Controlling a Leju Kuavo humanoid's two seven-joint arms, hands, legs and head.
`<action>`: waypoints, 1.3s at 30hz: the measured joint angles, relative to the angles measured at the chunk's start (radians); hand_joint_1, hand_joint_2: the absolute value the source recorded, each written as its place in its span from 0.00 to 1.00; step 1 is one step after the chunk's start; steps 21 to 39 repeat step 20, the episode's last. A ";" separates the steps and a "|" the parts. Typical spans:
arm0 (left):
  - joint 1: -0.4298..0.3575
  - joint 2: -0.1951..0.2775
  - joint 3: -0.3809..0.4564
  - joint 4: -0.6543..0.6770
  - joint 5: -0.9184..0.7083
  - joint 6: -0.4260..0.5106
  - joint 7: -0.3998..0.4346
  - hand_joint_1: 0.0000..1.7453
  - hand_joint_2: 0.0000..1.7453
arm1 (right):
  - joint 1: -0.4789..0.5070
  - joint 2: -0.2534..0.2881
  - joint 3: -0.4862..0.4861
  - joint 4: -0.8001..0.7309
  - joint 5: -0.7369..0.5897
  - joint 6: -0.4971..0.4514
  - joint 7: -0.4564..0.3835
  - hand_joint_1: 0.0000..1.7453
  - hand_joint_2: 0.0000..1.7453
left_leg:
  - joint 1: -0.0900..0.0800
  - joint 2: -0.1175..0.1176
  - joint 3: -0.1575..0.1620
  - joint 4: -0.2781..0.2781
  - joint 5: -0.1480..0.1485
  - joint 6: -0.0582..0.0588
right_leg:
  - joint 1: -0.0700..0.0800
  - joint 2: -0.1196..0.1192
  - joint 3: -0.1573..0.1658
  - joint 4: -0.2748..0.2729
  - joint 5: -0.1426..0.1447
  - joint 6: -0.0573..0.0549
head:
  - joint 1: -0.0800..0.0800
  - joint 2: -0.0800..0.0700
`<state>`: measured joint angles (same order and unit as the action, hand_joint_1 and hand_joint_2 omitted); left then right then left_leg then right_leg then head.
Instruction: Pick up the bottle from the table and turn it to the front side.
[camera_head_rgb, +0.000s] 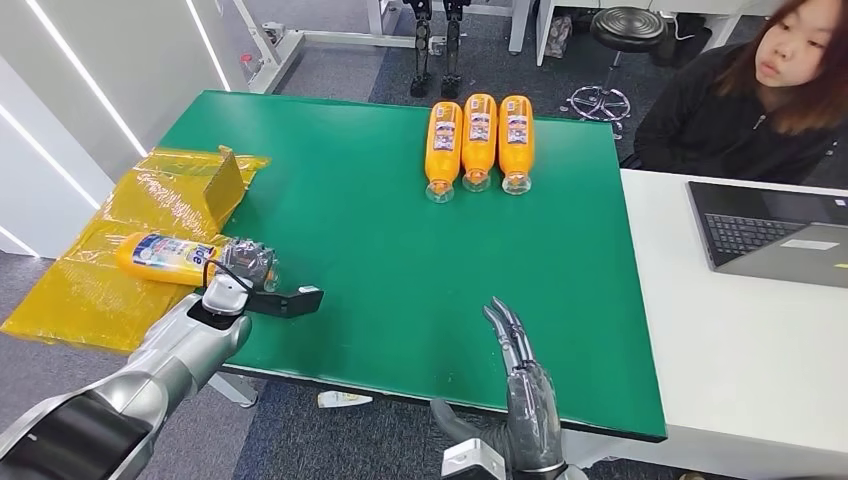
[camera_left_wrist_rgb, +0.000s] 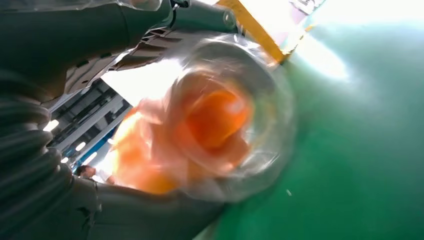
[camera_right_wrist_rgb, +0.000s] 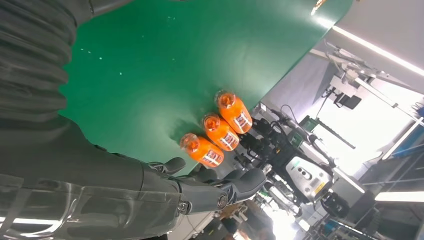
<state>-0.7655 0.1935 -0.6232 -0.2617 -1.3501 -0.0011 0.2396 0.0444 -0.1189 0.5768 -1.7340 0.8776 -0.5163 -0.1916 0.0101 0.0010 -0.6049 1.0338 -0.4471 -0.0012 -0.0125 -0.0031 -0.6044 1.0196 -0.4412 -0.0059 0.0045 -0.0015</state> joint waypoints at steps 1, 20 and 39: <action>0.001 0.002 0.002 0.000 0.000 0.005 0.000 0.00 1.00 | 0.002 0.002 0.000 -0.003 0.003 0.005 0.000 0.00 1.00 | 0.000 0.000 0.000 0.000 0.000 0.000 | 0.000 0.000 0.000 0.000 0.000 0.000 | 0.000 0.000; 0.019 0.013 0.048 0.000 -0.038 0.105 -0.021 0.00 1.00 | 0.049 0.016 -0.026 -0.068 0.024 0.045 -0.019 0.00 1.00 | 0.000 0.001 0.003 0.000 0.000 -0.001 | 0.000 0.001 0.001 0.001 -0.001 -0.001 | 0.000 0.000; 0.019 0.013 0.048 0.000 -0.038 0.105 -0.021 0.00 1.00 | 0.049 0.016 -0.026 -0.068 0.024 0.045 -0.019 0.00 1.00 | 0.000 0.001 0.003 0.000 0.000 -0.001 | 0.000 0.001 0.001 0.001 -0.001 -0.001 | 0.000 0.000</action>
